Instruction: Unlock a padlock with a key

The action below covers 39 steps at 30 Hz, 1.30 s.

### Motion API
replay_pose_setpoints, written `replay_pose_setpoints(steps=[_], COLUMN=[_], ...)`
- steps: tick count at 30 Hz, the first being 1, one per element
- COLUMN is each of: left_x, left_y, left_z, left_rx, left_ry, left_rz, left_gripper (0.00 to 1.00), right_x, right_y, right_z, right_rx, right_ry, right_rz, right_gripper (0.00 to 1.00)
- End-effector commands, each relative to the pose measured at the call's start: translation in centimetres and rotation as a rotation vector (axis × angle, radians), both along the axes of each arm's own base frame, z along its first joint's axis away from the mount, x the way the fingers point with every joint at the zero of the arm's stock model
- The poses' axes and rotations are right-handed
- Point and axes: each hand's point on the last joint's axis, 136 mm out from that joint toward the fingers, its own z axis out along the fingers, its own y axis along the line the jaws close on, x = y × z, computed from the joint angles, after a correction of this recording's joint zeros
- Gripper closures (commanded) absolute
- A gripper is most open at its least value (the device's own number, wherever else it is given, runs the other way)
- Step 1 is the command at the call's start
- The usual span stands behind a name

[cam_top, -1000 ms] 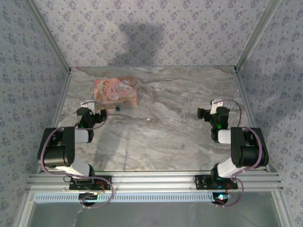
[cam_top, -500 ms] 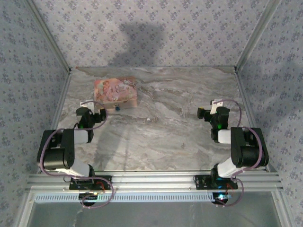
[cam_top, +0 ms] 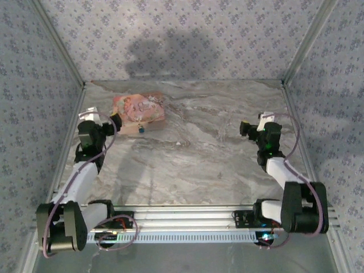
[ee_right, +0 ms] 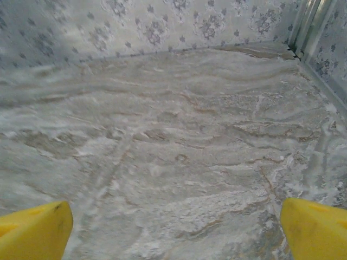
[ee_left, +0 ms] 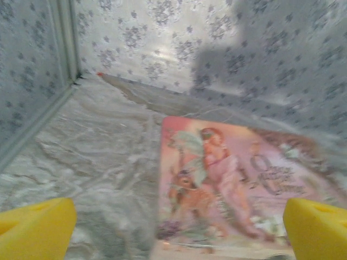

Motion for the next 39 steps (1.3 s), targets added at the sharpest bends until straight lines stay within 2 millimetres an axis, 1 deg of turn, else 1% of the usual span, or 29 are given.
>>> replay_pose_setpoints(steps=[1,3,5,7,9,12,14,18,19,20,21,25,26,29,33,39], left_x=[-0.9,-1.0,-1.1,-1.2,-1.2,-1.1,-0.9,-0.3,-0.2,0.0,0.1,0.2,0.2,0.1,0.2,0.2], left_y=[-2.6,-4.5,-6.6,-9.0,-11.4,-15.1,-17.3,-20.8,-21.3,-21.8,-22.1,-22.8,-22.8,-22.7,-22.7,-22.5], left_z=[-0.6,-0.5,-0.5,-0.6,-0.6,-0.6,-0.3,-0.4,-0.3,-0.3,-0.4,-0.8,-0.8,-1.0,-1.1,-0.9], left_rx=[-0.223,-0.287,-0.326,-0.347,-0.358,-0.37,-0.371,-0.353,-0.354,-0.354,-0.355,-0.355,-0.354,-0.351,-0.348,-0.347], left_ry=[0.109,0.13,0.145,0.163,0.175,0.192,0.196,0.216,0.216,0.217,0.218,0.228,0.23,0.234,0.235,0.231], left_rz=[-0.058,-0.1,-0.154,-0.209,-0.264,-0.347,-0.401,-0.486,-0.496,-0.508,-0.514,-0.525,-0.525,-0.521,-0.517,-0.512], left_gripper=[0.02,0.02,0.02,0.02,0.02,0.02,0.02,0.02,0.02,0.02,0.02,0.02,0.02,0.02,0.02,0.02], right_x=[-1.6,-2.9,-4.4,-6.3,-8.5,-11.6,-13.5,-16.4,-16.8,-17.7,-18.2,-19.6,-19.2,-19.3,-18.9,-18.5], right_y=[2.2,4.2,6.2,7.7,9.2,10.8,11.3,12.4,12.7,12.6,12.8,13.6,14.1,14.4,15.1,15.1], right_z=[0.8,0.9,0.4,-0.8,-2.5,-5.0,-6.4,-8.5,-8.8,-9.6,-10.1,-12.1,-12.2,-12.8,-13.0,-13.3], right_rx=[0.154,0.211,0.242,0.258,0.279,0.307,0.316,0.279,0.266,0.244,0.234,0.231,0.231,0.201,0.163,0.108], right_ry=[0.099,0.16,0.235,0.332,0.449,0.606,0.694,0.821,0.834,0.876,0.898,0.983,0.973,0.992,0.998,1.006], right_rz=[-0.005,0.032,0.07,0.094,0.126,0.161,0.163,0.182,0.188,0.182,0.184,0.184,0.2,0.181,0.194,0.181], right_gripper=[0.0,0.04,0.07,0.1,0.14,0.17,0.2,0.27,0.28,0.29,0.31,0.39,0.41,0.44,0.49,0.56])
